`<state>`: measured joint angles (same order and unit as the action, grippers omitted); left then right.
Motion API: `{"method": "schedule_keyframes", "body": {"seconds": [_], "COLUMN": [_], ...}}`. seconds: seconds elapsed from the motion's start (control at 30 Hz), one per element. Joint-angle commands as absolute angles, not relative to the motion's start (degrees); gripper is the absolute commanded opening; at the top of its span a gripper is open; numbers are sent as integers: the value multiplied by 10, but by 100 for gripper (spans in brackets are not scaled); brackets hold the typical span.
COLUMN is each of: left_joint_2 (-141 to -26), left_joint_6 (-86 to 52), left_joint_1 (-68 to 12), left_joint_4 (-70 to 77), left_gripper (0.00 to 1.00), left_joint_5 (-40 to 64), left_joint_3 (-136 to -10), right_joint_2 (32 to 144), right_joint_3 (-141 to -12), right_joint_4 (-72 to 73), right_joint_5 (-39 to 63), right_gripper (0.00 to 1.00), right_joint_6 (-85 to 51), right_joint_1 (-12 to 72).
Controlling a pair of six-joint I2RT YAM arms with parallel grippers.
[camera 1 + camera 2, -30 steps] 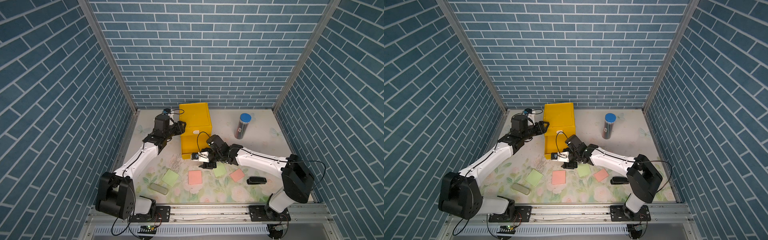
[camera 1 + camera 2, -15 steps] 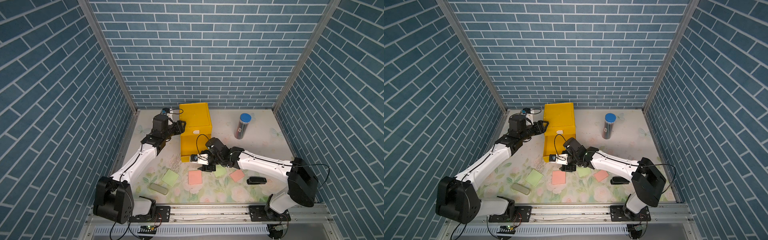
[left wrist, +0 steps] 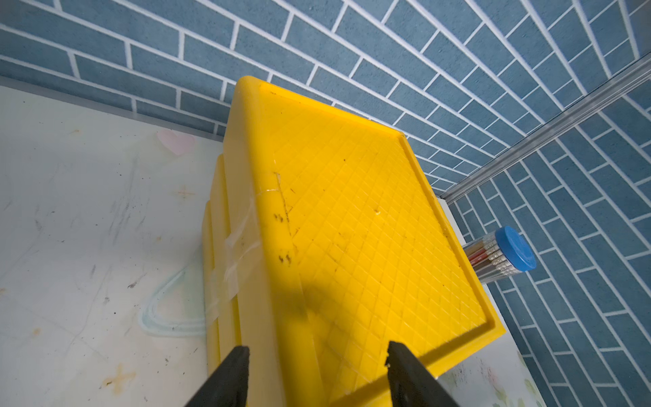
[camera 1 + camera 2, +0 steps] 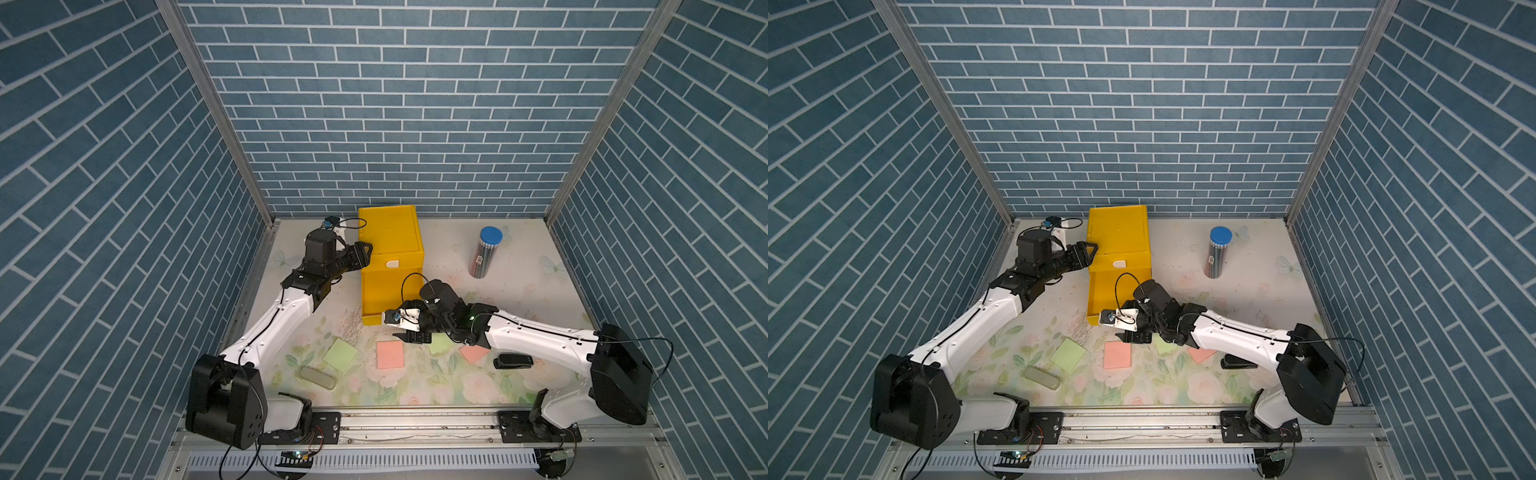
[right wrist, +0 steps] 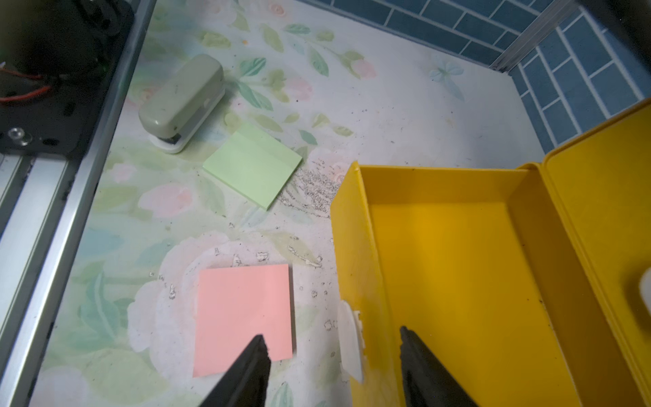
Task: Please put the sticky notes in the drawer by color
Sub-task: Open the drawer in the storage box, then pick up the sticky notes from the center of the board.
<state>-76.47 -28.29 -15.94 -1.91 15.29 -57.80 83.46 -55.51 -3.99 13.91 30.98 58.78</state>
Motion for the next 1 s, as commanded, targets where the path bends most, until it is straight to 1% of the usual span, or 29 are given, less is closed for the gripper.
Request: {"method": "schedule_keyframes", "body": {"seconds": [0.0, 0.03, 0.1, 0.17, 0.2, 0.3, 0.37, 0.47, 0.57, 0.63, 0.7, 0.97], "left_joint_2": [-745, -741, -735, -726, -721, -706, -698, -674, -649, -640, -636, -623], "left_joint_6": [-281, -281, -281, -280, -280, -284, -284, -288, -288, -277, -270, -265], "left_joint_1": [-161, -161, -161, -161, -161, -161, -160, -160, -160, -160, -160, -160], "left_joint_4": [-31, -35, -42, -54, -57, -72, -86, -97, -112, -127, -139, -139], "left_gripper": [73, 76, 84, 92, 95, 97, 97, 97, 97, 97, 97, 97], "left_joint_5": [155, 156, 154, 152, 152, 160, 171, 186, 192, 191, 181, 173], "left_joint_3": [-585, -590, -600, -609, -611, -617, -618, -601, -582, -578, -576, -562], "right_joint_2": [771, 759, 740, 726, 723, 723, 721, 703, 699, 715, 744, 785], "right_joint_3": [-569, -576, -592, -608, -616, -641, -643, -621, -591, -577, -567, -492], "right_joint_4": [1, -4, -41, -104, -139, -263, -334, -391, -409, -413, -408, -275], "right_joint_5": [118, 88, 20, -59, -78, -93, -93, -106, -102, -97, -87, -39], "right_gripper": [63, 66, 66, 69, 70, 75, 82, 86, 90, 95, 97, 98], "right_joint_6": [218, 177, 109, 35, 8, -82, -141, -204, -242, -254, -258, -282], "right_joint_1": [590, 590, 589, 586, 583, 559, 539, 530, 530, 530, 530, 530]}}
